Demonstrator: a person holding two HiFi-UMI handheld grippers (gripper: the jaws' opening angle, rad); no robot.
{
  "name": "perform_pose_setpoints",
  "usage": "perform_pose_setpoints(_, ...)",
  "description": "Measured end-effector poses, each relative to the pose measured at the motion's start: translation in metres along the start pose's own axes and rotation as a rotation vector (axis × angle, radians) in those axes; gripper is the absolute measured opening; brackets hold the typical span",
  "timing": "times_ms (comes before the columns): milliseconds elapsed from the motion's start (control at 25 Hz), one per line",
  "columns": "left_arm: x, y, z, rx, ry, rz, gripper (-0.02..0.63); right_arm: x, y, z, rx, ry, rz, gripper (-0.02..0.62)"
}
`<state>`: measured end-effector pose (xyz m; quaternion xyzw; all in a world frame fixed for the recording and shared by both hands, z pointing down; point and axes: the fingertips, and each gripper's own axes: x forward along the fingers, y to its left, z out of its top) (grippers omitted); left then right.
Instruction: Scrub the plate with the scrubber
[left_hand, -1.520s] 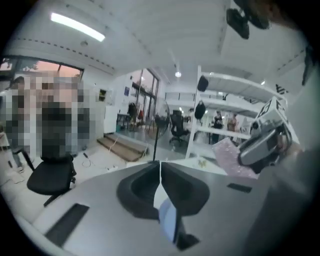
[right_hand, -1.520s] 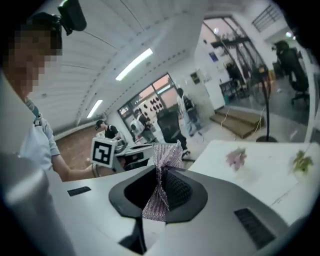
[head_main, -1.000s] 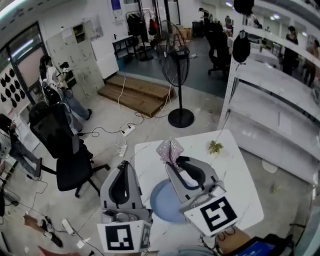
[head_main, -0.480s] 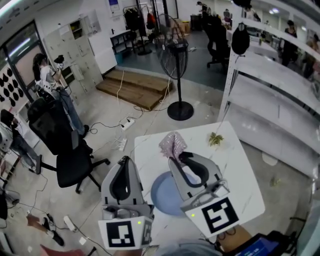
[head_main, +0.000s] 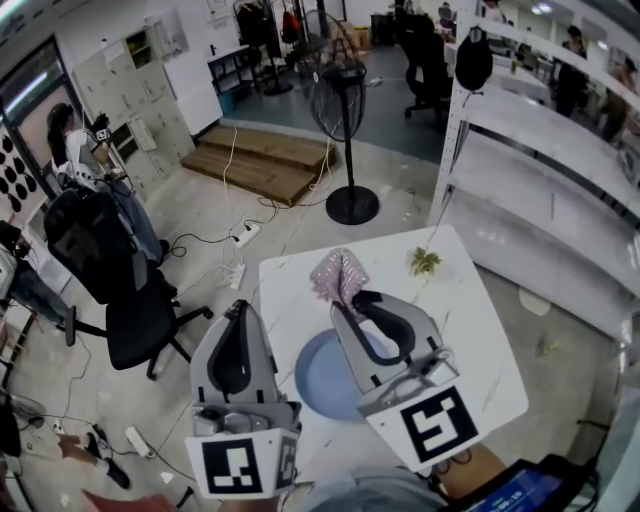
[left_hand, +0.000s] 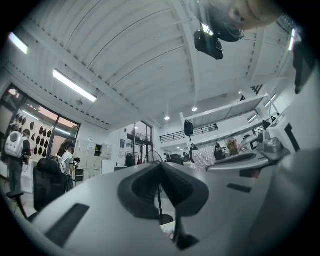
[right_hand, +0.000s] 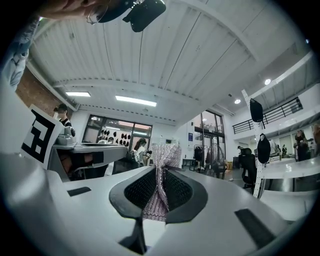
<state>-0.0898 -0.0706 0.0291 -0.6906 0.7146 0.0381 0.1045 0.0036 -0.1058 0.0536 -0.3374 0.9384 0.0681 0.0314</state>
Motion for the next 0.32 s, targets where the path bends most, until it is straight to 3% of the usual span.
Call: perform_pose_setpoints(320,0.0028,-0.0049,0.0003,0.004,0.010,-0.009,0.008,0.0011,-0.0018,0.0018,-0.001,0.008,0.000,0.061)
